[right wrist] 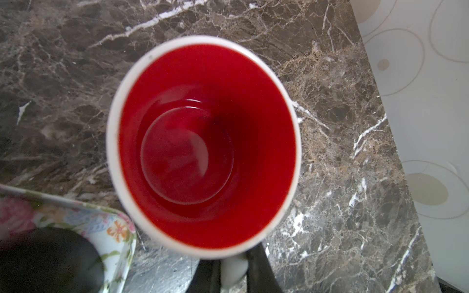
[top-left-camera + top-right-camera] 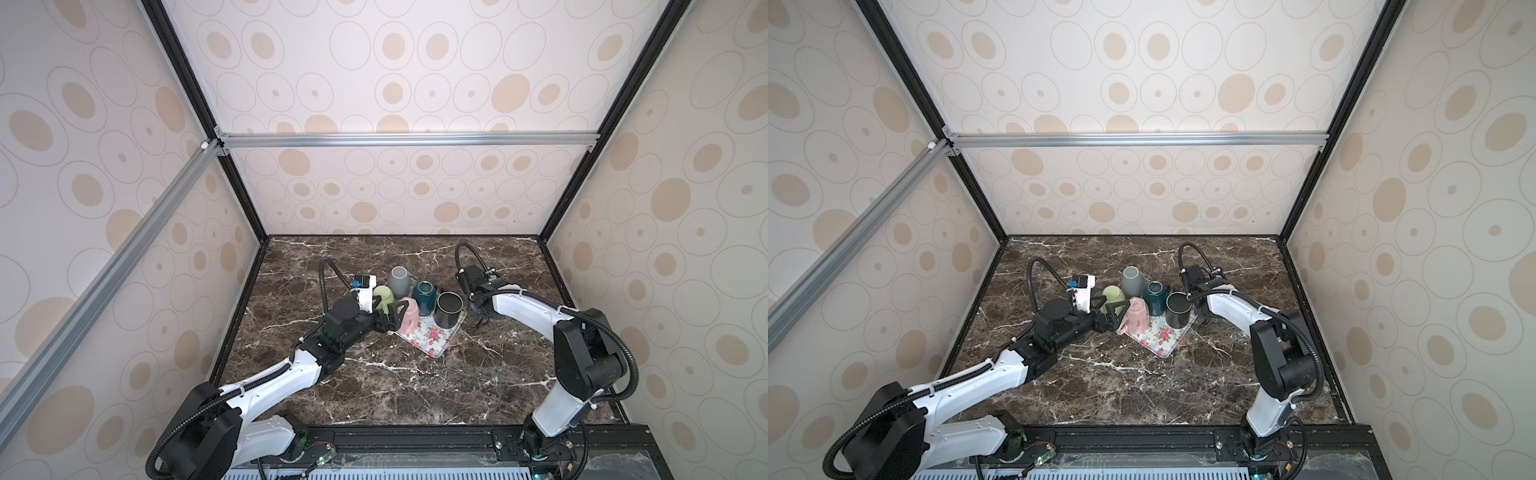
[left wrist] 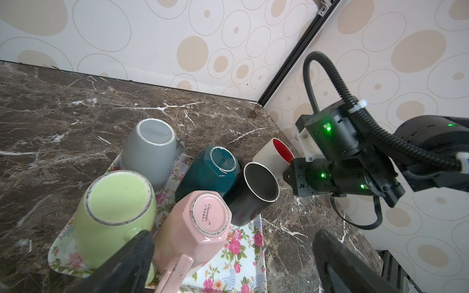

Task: Turn the mug right side up
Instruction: 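Lower the white mug, opening up, onto the table with the right gripper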

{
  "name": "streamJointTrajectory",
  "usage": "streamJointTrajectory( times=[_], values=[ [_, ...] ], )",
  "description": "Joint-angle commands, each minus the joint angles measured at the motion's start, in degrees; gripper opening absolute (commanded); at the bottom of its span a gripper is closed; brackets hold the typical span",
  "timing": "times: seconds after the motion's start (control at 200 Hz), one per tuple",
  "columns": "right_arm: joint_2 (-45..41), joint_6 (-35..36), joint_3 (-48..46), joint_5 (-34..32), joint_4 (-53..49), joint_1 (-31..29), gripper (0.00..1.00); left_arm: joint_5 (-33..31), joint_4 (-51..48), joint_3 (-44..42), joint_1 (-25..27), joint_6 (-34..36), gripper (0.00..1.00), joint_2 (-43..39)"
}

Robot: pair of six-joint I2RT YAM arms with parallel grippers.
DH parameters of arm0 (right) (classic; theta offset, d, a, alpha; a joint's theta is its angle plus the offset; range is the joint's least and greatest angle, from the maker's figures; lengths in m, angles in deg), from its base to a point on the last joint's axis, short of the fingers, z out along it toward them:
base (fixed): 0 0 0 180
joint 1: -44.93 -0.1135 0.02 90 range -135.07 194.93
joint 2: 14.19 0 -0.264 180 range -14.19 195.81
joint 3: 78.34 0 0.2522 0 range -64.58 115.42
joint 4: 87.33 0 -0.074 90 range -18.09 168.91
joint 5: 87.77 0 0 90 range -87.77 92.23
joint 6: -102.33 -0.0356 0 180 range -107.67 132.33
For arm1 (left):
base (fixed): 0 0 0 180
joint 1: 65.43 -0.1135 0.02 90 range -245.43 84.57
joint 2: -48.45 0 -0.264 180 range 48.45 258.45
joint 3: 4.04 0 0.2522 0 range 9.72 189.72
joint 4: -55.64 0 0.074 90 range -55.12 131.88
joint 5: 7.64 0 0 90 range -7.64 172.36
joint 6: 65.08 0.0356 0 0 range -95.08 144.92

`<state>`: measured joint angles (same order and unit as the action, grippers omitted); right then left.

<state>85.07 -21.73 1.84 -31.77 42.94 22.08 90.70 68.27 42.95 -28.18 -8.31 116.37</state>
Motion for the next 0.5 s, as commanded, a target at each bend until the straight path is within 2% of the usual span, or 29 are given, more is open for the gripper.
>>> streamJointTrajectory(
  times=[0.0, 0.495],
  values=[
    [1.44, -1.74, 3.14, -5.19, -1.60, 0.21, 0.00, -0.69, -0.20, 0.27, -0.38, 0.80, 0.98, -1.12],
    [5.79, -1.18, 4.74, -4.57, -1.04, 2.32, 0.00, -1.09, -1.56, 0.16, -0.36, 0.98, 0.98, -2.18]
  ],
)
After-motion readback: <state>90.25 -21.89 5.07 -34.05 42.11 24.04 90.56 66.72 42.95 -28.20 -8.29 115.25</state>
